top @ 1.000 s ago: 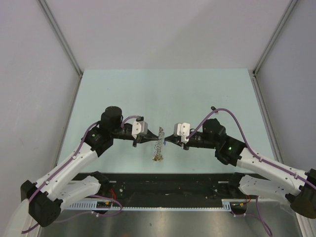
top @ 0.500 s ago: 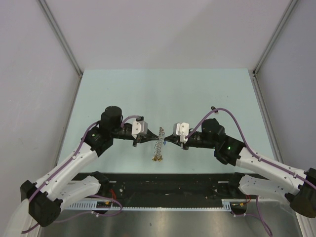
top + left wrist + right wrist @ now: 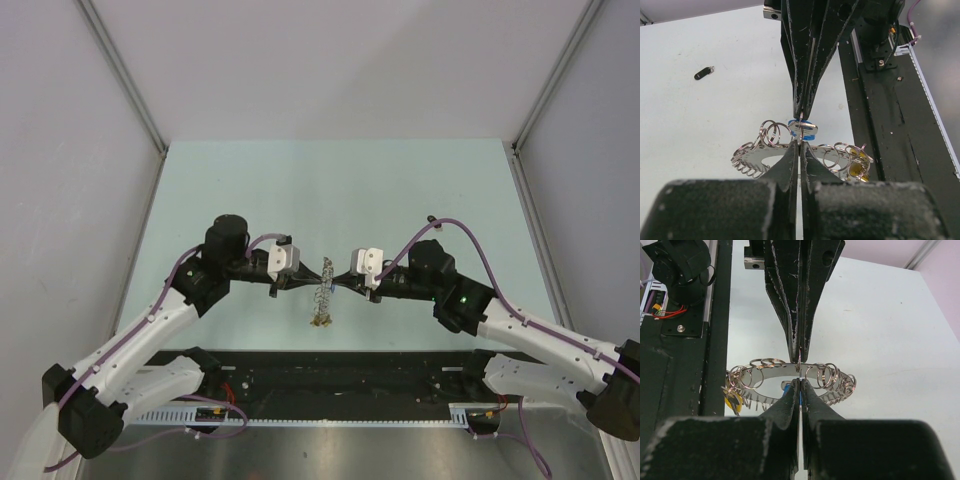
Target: Put the keys on the keyring
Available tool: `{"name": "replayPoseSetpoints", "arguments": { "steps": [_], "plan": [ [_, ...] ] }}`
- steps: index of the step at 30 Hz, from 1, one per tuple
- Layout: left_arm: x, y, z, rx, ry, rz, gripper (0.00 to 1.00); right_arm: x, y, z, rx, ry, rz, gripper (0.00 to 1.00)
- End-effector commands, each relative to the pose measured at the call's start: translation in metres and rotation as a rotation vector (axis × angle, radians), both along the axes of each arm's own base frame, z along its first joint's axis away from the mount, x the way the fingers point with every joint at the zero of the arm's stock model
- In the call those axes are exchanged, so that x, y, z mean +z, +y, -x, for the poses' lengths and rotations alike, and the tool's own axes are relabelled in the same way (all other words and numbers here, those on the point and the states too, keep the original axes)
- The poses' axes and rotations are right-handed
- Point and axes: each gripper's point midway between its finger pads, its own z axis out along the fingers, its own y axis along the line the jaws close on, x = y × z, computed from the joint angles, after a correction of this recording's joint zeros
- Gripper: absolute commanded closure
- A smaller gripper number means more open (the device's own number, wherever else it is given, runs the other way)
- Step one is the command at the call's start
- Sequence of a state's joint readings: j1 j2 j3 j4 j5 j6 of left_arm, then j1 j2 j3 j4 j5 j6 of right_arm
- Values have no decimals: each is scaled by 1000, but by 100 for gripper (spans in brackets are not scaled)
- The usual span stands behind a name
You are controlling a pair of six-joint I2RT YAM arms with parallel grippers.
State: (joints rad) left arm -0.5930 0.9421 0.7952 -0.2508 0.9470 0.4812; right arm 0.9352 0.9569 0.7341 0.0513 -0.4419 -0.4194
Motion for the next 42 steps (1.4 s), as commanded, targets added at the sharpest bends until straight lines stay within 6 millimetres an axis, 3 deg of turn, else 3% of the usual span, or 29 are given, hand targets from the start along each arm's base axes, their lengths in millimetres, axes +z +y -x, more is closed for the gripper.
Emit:
{"name": "replayPoseSetpoints", "arguments": {
  "steps": [1,17,42],
  "plan": [
    [27,-4,0,-30,-92,45,100,15,6,1,17,-24,-51,100],
    [26,2,-7,19,-142,24,99,19,-2,2,0,-13,-57,100],
    [29,1,-1,-11,-135,40,100,14,6,-1,11,2,-57,100]
  ]
}}
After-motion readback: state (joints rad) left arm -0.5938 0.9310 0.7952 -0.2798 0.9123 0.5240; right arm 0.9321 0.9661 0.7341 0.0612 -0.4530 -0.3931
